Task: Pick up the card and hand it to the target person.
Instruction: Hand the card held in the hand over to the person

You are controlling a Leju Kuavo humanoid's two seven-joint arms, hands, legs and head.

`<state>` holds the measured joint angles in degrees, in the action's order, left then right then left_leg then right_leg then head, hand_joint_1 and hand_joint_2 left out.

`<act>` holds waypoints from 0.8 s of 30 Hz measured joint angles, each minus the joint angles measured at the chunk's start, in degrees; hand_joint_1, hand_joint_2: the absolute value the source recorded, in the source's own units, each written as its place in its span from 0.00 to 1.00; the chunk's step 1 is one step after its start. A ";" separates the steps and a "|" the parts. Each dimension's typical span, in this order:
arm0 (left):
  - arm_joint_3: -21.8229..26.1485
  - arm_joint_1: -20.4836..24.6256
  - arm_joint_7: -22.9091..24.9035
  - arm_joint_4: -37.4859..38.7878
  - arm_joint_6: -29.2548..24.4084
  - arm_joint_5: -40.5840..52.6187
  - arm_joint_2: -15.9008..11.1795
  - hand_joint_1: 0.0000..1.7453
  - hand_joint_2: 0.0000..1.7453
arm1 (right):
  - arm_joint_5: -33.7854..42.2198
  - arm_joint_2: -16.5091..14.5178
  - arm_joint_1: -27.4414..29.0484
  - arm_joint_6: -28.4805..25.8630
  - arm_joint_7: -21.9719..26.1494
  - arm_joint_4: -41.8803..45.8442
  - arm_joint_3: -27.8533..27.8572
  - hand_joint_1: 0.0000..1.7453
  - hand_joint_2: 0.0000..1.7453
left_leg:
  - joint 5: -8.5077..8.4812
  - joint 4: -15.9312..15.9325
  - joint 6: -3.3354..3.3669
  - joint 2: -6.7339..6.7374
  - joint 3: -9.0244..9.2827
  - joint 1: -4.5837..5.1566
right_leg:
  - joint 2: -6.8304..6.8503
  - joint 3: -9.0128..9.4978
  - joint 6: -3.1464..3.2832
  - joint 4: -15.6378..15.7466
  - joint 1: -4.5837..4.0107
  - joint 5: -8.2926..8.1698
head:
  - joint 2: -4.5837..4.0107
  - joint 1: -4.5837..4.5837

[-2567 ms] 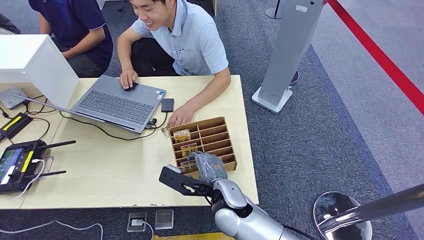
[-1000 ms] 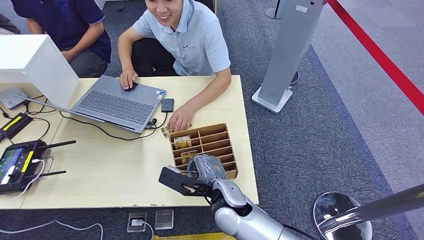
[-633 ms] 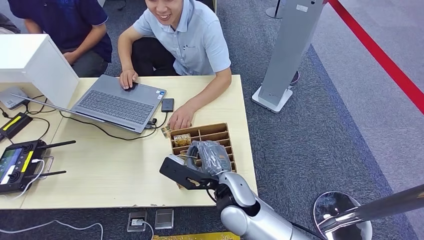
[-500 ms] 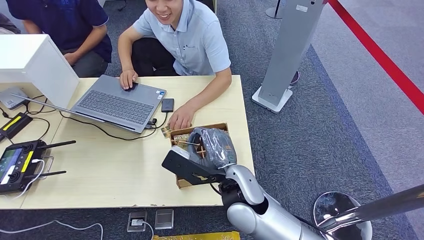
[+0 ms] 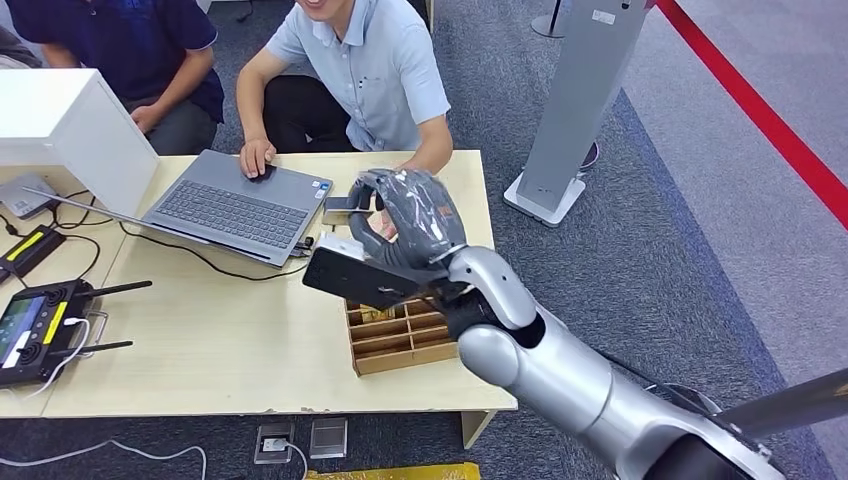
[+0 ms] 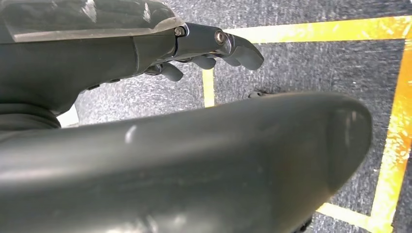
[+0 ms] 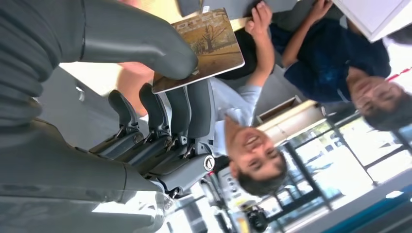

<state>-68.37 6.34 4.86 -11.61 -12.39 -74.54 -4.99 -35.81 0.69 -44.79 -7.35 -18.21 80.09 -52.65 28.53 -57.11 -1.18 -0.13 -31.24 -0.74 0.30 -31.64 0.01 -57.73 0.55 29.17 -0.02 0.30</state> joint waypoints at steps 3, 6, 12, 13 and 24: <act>-0.41 0.19 -0.78 0.00 0.40 0.47 -0.03 0.00 0.00 | 2.84 -4.08 -6.30 -0.74 4.88 -13.44 -0.96 0.80 1.00 | -0.04 0.00 0.00 -0.04 -0.04 0.00 | 0.09 -0.02 0.00 -0.04 0.00 0.00 | 0.00 -0.09; -0.84 0.23 -1.38 0.00 0.67 0.78 -0.16 0.00 0.00 | 4.39 -7.60 -11.04 -1.82 6.98 -25.52 -1.73 0.80 1.00 | -0.05 0.00 0.00 -0.11 -0.08 0.00 | 0.18 -0.05 0.00 -0.04 0.00 0.00 | 0.00 -0.10; -0.94 0.20 -0.98 0.02 0.99 0.52 -0.92 0.00 0.00 | 4.75 -10.41 -15.13 -2.67 6.63 -38.25 -2.63 0.80 1.00 | -0.05 -0.01 0.00 -0.12 -0.12 0.00 | 0.19 -0.07 0.00 -0.01 0.00 0.00 | 0.00 0.02; -0.94 0.19 -0.93 0.02 1.01 0.44 -1.08 0.00 0.00 | 4.75 -10.64 -15.55 -2.69 6.51 -39.61 -2.73 0.80 1.00 | -0.04 -0.01 0.00 -0.12 -0.12 0.01 | 0.19 -0.07 -0.01 0.00 0.00 0.00 | 0.00 0.05; -1.84 0.16 -0.41 0.28 1.69 0.73 -1.72 0.00 0.00 | 4.70 -11.59 -17.24 -2.57 5.17 -49.06 -4.02 0.00 1.00 | -0.06 -0.03 0.01 -0.10 -0.08 0.01 | 0.16 -0.07 -0.02 0.01 0.00 -0.02 | 0.00 -0.01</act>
<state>-70.20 6.50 4.45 -11.32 -10.70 -73.82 -6.71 -31.11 -10.90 -62.02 -9.92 -13.04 31.03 -56.67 28.47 -57.14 -1.17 -0.23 -31.32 -0.73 0.46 -31.71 -0.01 -57.72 0.56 29.15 -0.02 0.29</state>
